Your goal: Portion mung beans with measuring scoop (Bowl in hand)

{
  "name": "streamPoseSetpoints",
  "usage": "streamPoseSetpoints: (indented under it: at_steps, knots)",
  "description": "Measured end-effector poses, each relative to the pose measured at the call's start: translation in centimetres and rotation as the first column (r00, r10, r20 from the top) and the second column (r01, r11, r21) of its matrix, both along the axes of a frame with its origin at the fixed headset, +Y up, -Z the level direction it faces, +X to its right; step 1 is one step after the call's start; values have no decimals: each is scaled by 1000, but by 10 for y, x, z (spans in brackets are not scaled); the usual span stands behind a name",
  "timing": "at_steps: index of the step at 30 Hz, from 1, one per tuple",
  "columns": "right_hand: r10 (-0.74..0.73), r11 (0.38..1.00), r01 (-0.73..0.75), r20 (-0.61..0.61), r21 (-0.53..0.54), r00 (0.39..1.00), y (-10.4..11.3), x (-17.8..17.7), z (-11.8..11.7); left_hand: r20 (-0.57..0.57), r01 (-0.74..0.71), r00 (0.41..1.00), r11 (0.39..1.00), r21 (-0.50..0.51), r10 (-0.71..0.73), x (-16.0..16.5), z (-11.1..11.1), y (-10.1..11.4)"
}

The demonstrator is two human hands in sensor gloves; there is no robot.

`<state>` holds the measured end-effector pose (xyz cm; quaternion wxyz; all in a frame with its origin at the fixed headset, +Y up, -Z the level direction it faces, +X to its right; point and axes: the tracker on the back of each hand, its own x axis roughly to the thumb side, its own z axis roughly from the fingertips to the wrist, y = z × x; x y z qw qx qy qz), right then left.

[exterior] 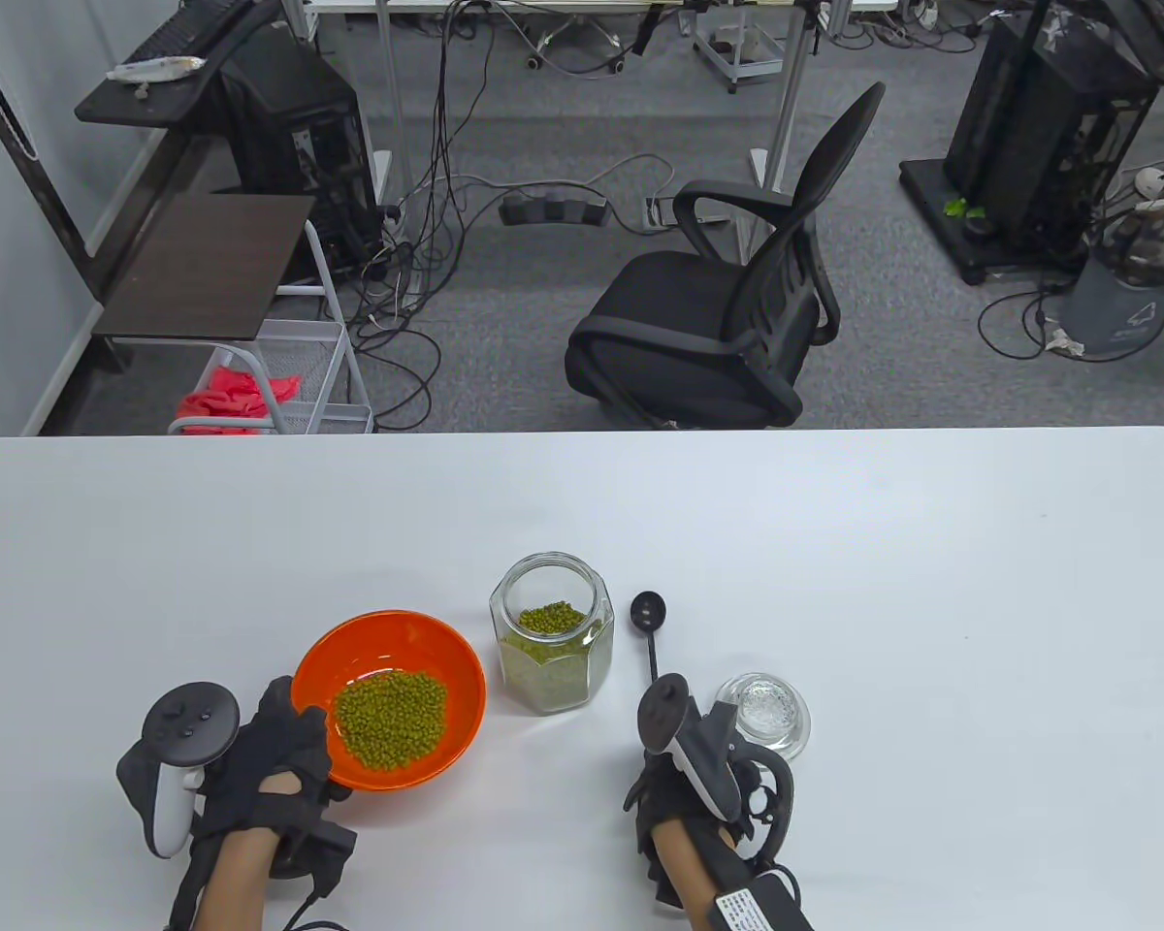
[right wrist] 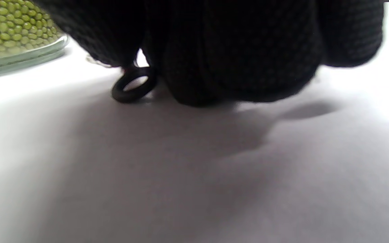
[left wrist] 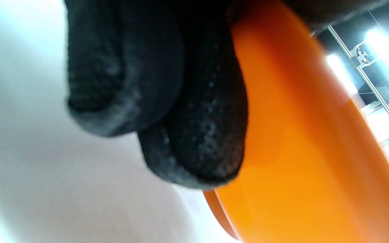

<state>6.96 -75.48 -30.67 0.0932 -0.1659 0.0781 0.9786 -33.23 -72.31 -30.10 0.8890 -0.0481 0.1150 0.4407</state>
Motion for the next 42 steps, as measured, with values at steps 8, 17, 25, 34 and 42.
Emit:
streamPoseSetpoints:
  at_steps: [8,17,25,34,42]
  knots:
    - [-40,999,40,-4,24,999,7,1,2,0,0,1000,1000,0,0,0,0,0]
    - [-79,976,88,-50,200,996,38,-6,12,-19,13,1000,1000,-24,-13,-1,1,-1]
    - [-138,932,162,-95,323,986,56,2,16,-22,19,1000,998,-53,-20,-1,0,-6]
    - [-130,905,157,-95,396,987,63,12,13,-16,19,1000,997,-78,-20,1,-2,-8]
    - [-127,888,174,-137,427,982,55,33,19,-18,37,999,994,-102,-40,1,-2,-9]
